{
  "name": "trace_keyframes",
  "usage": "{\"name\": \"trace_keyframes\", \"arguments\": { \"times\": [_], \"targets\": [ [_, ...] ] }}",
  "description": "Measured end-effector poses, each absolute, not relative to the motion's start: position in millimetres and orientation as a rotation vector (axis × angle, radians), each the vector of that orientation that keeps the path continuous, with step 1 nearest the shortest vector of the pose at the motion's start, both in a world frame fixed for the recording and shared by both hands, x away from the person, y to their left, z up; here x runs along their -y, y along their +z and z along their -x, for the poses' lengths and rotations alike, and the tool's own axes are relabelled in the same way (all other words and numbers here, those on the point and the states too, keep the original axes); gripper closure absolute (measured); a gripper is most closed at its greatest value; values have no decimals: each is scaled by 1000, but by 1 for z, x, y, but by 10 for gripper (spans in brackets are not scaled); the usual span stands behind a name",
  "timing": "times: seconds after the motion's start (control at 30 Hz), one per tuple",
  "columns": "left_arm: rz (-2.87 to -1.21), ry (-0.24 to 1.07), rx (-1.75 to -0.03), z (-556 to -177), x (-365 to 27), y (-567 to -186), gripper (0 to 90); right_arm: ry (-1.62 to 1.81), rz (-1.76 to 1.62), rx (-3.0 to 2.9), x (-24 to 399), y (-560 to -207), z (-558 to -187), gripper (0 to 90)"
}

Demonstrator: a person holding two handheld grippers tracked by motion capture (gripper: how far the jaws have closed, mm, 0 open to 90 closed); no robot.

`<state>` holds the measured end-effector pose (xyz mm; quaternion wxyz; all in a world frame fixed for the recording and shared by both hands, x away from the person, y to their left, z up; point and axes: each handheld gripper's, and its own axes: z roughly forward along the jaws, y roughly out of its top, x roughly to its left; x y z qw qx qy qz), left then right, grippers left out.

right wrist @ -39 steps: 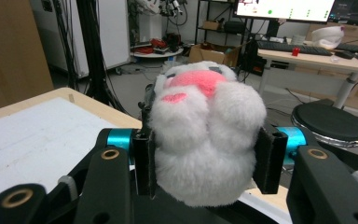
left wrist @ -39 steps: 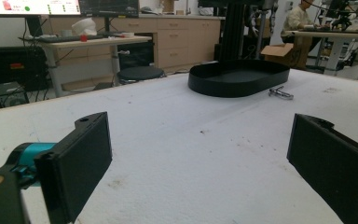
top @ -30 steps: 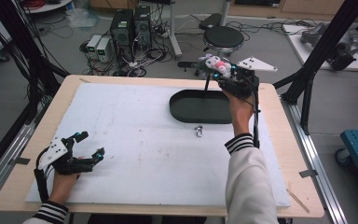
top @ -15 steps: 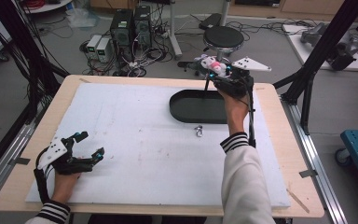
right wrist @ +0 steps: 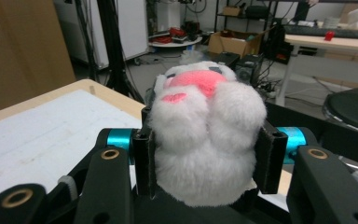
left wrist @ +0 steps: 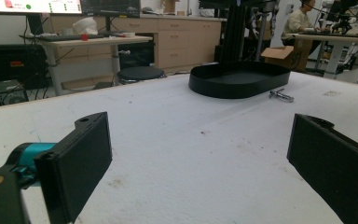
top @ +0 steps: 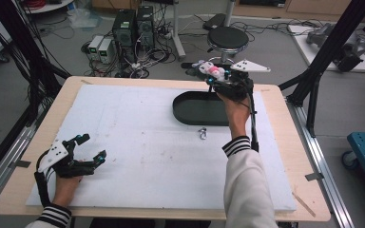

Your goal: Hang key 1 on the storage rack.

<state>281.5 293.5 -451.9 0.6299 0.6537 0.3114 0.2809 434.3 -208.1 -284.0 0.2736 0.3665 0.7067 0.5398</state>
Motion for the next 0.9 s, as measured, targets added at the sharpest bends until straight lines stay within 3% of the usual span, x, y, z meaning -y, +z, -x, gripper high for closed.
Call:
{"name": "trace_keyframes", "arguments": {
  "times": [0.9],
  "targets": [
    [-1482, 642, -706, -281, -295, -452, 68, 1436, -1044, -1993, 206, -310, -427, 527]
  ]
}}
